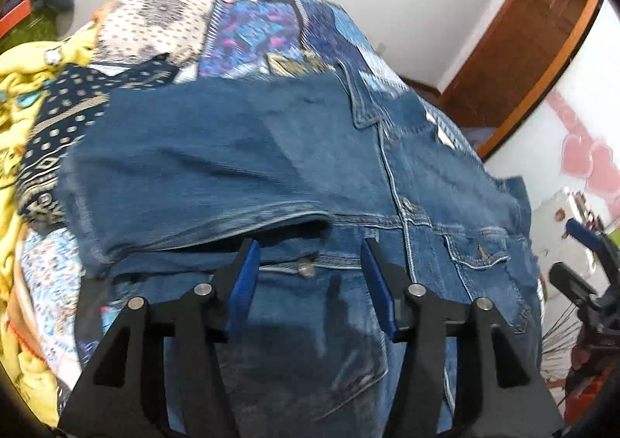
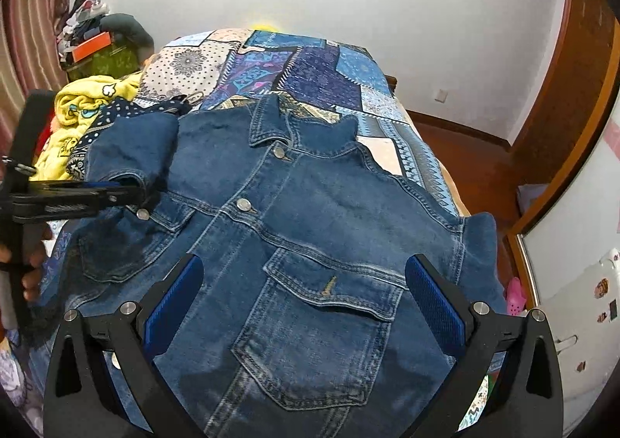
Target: Fold large clothes
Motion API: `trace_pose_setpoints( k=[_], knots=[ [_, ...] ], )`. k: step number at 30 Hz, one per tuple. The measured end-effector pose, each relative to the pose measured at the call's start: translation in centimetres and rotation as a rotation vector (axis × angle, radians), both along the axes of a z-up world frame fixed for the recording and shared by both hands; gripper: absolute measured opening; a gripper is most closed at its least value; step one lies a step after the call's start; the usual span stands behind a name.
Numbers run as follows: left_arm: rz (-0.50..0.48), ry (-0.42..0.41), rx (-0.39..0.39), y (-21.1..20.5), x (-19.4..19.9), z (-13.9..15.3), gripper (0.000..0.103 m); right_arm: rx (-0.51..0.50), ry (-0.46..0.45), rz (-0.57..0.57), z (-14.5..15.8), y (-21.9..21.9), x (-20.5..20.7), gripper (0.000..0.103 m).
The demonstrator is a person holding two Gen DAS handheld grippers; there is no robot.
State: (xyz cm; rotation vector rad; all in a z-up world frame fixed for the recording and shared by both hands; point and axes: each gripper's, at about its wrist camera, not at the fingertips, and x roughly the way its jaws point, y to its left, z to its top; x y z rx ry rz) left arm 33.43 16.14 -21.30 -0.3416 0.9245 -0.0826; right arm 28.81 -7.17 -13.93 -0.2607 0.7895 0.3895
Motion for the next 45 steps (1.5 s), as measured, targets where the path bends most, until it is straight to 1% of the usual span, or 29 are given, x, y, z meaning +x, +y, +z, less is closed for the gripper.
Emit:
trace_pose_setpoints(
  k=[1,2,5,7,8,10,11,14,17,19,21,24,26,29,30,31,32,33,34,35,36,38,39,41,43,45],
  knots=[
    [0.016,-0.004,-0.010,0.7,-0.5,0.1,0.058,-0.005,-0.004,0.003,0.0,0.2,0.0,0.103],
    [0.053,-0.014,-0.036,2.2,-1.3,0.3,0.058,-0.015,-0.011,0.009,0.0,0.5,-0.1,0.103],
    [0.144,-0.031,-0.103,5.8,-2.9,0.1,0.059,-0.035,-0.023,0.022,-0.2,1.2,-0.3,0.103],
    [0.209,-0.029,-0.144,8.4,-3.9,-0.6,0.059,-0.040,-0.022,0.028,-0.4,1.5,-0.4,0.103],
    [0.250,-0.017,-0.171,9.9,-4.5,-1.3,0.059,-0.042,-0.018,0.032,-0.6,1.8,-0.4,0.103],
    [0.301,0.006,-0.223,11.8,-5.1,-2.7,0.059,-0.043,-0.014,0.035,-0.7,2.1,-0.4,0.103],
    [0.312,0.015,-0.239,12.4,-5.2,-3.2,0.059,-0.044,-0.011,0.037,-0.8,2.3,-0.3,0.103],
    [0.349,0.057,-0.324,14.2,-5.6,-5.5,0.059,-0.050,-0.008,0.040,-1.0,2.7,-0.3,0.103],
    [0.380,0.067,-0.506,15.8,-5.4,-8.0,0.059,-0.062,-0.005,0.042,-1.2,3.0,-0.2,0.103],
    [0.405,0.059,-0.596,16.5,-5.3,-9.2,0.059,-0.070,-0.002,0.041,-1.4,3.1,-0.1,0.103],
    [0.431,0.054,-0.668,17.2,-4.9,-10.3,0.059,-0.077,0.002,0.037,-1.6,3.1,0.1,0.103],
    [0.478,0.060,-0.735,17.9,-4.3,-11.9,0.059,-0.086,0.007,0.031,-1.7,2.9,0.3,0.103],
    [0.494,0.052,-0.747,18.2,-4.0,-12.2,0.059,-0.087,0.010,0.025,-1.8,2.8,0.4,0.103],
    [0.491,0.056,-0.709,18.1,-3.5,-11.8,0.059,-0.084,0.017,0.015,-1.9,2.5,0.5,0.103],
    [0.487,0.058,-0.669,17.9,-3.3,-11.3,0.059,-0.083,0.019,0.013,-1.9,2.5,0.5,0.103],
    [0.486,0.055,-0.626,17.8,-2.9,-10.8,0.056,-0.081,0.021,0.011,-1.9,2.4,0.5,0.103],
    [0.490,0.047,-0.559,17.5,-2.6,-10.0,0.046,-0.077,0.024,0.009,-1.9,2.4,0.5,0.103],
    [0.492,0.040,-0.509,17.4,-1.9,-9.4,0.040,-0.072,0.025,0.010,-1.8,2.3,0.4,0.103],
    [0.493,0.032,-0.447,17.2,-1.8,-8.7,0.030,-0.068,0.023,0.011,-1.7,2.3,0.3,0.103],
    [0.496,0.023,-0.368,16.8,-1.6,-7.6,0.028,-0.067,0.020,0.013,-1.7,2.2,0.2,0.103],
    [0.502,0.015,-0.311,16.6,-1.4,-6.9,0.027,-0.068,0.014,0.016,-1.5,2.2,0.1,0.103],
    [0.507,-0.004,-0.197,16.0,-1.0,-5.2,0.022,-0.077,-0.004,0.021,-1.2,2.1,0.0,0.103],
    [0.506,-0.013,-0.142,15.7,-0.8,-4.2,0.021,-0.080,-0.012,0.022,-1.0,2.0,0.0,0.103],
    [0.494,-0.040,-0.060,15.2,-0.4,-2.2,0.018,-0.077,-0.032,0.022,-0.4,1.7,-0.1,0.103],
    [0.478,-0.087,0.031,14.5,-0.6,0.3,0.016,-0.066,-0.050,0.018,0.1,1.3,-0.1,0.103],
    [0.448,-0.151,0.111,13.0,-0.8,3.7,0.015,-0.054,-0.064,0.006,0.6,0.6,0.0,0.103]
  ],
)
